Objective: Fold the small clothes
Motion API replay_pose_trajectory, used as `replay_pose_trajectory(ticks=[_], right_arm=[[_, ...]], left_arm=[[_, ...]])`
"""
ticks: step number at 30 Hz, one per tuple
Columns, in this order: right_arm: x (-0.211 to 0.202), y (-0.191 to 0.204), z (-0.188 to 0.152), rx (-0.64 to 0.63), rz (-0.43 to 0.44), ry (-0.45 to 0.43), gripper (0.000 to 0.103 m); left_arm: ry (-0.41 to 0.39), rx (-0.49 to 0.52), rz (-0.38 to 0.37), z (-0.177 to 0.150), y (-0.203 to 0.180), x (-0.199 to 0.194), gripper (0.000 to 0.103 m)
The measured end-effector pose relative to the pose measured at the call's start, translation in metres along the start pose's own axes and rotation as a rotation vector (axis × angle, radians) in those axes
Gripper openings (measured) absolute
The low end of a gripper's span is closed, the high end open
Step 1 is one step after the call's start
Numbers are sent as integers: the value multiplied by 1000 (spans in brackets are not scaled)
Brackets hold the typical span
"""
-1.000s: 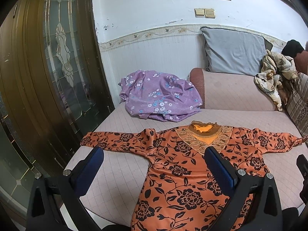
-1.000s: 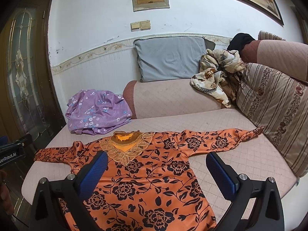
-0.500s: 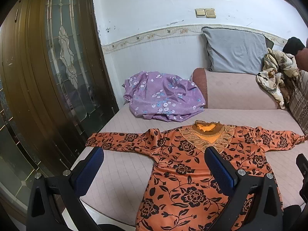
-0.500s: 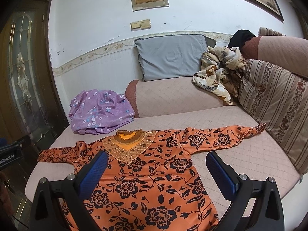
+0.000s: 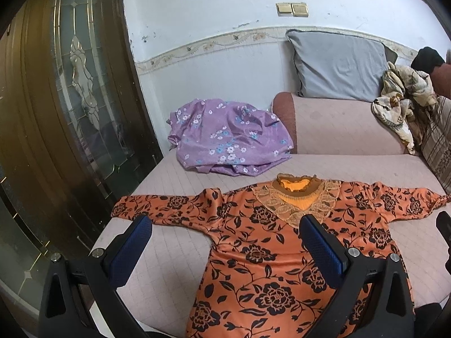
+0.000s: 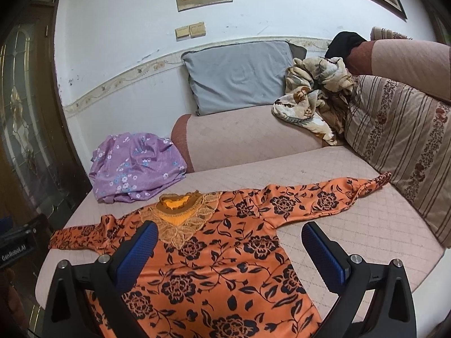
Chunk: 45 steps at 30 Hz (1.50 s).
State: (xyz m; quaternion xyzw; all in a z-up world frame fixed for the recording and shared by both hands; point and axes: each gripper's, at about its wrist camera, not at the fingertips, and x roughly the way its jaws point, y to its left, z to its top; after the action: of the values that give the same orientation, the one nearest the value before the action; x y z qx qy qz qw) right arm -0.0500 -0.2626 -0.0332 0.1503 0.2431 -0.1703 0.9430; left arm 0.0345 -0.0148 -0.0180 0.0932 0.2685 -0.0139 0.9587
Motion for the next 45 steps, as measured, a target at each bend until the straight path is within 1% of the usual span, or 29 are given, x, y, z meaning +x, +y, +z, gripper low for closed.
replay_pose_trajectory(ticks=[3,10,18,21,23,25,28,29,30,31,32,33,34,35,36,37,38,39,40,41,42,43,45], right_arm=[[0,6,2,-11,-4,-10,103],[4,16,-1,-46,0,-4,103],[33,17,-1,-44,-3,14,103],[54,11,3,-23,0,22,103],[77,1,5,13,6,42,103],[96,-13,6,45,15,57,103],[140,-55,10,118,50,94,103],[157,-76,11,162,64,116,103],[174,-105,10,227,80,133,103],[184,-128,9,279,84,141,103],[198,-166,5,372,60,146,103],[205,-191,1,432,33,156,103],[215,-227,-5,536,-16,181,102],[220,-254,-11,633,-45,194,101],[223,-272,-13,694,-46,197,100],[227,-303,-17,796,-21,184,98],[229,-324,-19,860,-31,162,93],[229,-337,-19,893,-48,141,90],[230,-353,-18,927,-62,115,89],[235,-370,-17,957,-64,100,86],[240,-385,-17,982,-73,92,81],[245,-400,-18,1011,-106,87,79],[251,-419,-24,1048,-156,71,77]], left_arm=[[8,-9,-13,-1,2,3,103],[20,-4,-21,-6,-1,12,103],[30,1,-15,-3,-9,37,103],[40,7,-13,0,-17,56,103],[59,13,-14,-1,-26,75,103],[106,20,-34,-5,-37,102,103],[222,27,-79,-23,-60,165,103],[259,29,-92,-29,-67,182,103],[329,30,-112,-41,-76,210,103],[368,26,-117,-51,-82,229,103],[385,25,-115,-59,-86,241,103],[410,34,-103,-73,-91,259,103],[432,43,-98,-82,-94,270,103],[455,47,-98,-88,-97,278,103],[490,50,-111,-92,-99,287,103],[486,36,-138,-92,-99,289,103],[464,33,-154,-88,-99,290,103],[458,47,-156,-86,-100,293,103],[459,56,-163,-86,-101,295,103],[463,49,-179,-88,-101,298,103],[459,31,-186,-89,-99,300,103],[451,21,-186,-89,-99,300,103],[440,25,-179,-92,-100,298,103]])
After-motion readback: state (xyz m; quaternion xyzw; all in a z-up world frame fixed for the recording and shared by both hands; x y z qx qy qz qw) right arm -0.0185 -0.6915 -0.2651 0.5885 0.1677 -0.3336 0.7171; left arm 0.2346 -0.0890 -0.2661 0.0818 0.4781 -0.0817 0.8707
